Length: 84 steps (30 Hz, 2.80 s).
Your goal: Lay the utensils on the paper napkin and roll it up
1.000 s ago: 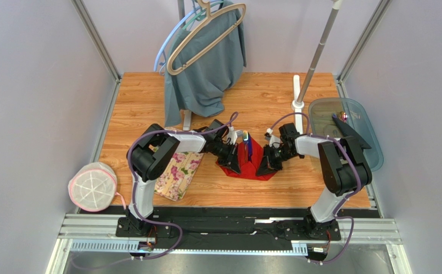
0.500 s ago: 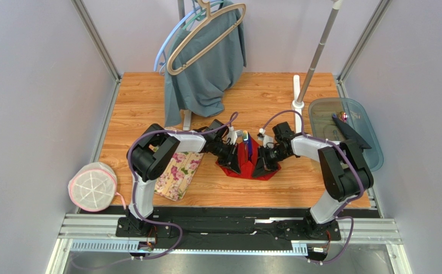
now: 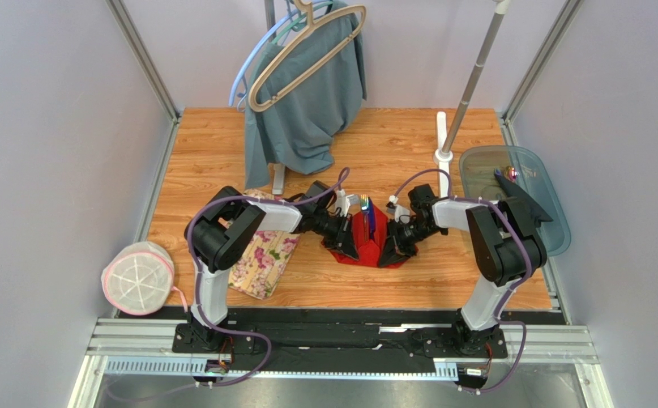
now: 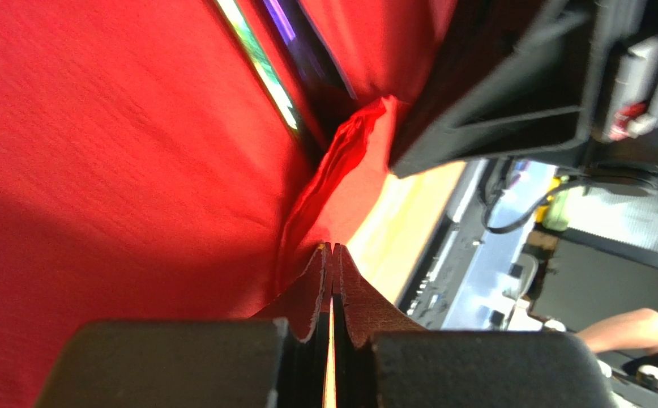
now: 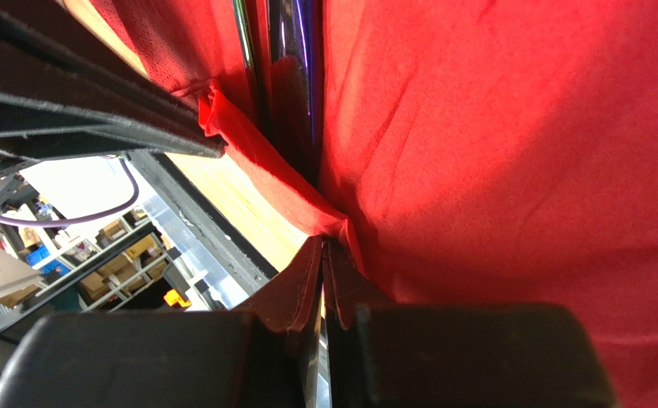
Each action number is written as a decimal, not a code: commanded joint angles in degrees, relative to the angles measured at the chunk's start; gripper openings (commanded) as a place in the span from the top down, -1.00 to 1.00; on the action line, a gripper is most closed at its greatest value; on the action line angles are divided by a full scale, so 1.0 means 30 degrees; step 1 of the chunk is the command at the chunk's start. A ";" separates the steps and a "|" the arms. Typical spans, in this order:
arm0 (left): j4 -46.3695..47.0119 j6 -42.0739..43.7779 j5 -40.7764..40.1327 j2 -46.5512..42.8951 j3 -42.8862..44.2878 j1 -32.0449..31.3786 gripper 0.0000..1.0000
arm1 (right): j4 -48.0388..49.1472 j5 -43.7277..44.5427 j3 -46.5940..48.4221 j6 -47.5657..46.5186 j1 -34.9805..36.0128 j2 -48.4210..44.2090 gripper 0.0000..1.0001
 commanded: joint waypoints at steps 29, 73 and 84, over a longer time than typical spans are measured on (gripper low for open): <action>1.0566 -0.7758 0.1125 0.2871 0.0212 0.0285 0.90 | -0.0167 -0.0983 0.0615 -0.0549 -0.0129 -0.0161 0.85; 0.8865 -0.6848 0.0715 0.3398 0.0623 0.0461 0.94 | -0.4065 0.5894 0.1582 -0.0637 -0.4260 -0.3417 -0.86; 0.9011 -0.6907 0.0715 0.3428 0.0506 0.0490 0.94 | -0.0964 -0.0710 0.0880 0.0884 -0.4260 -0.0192 -0.72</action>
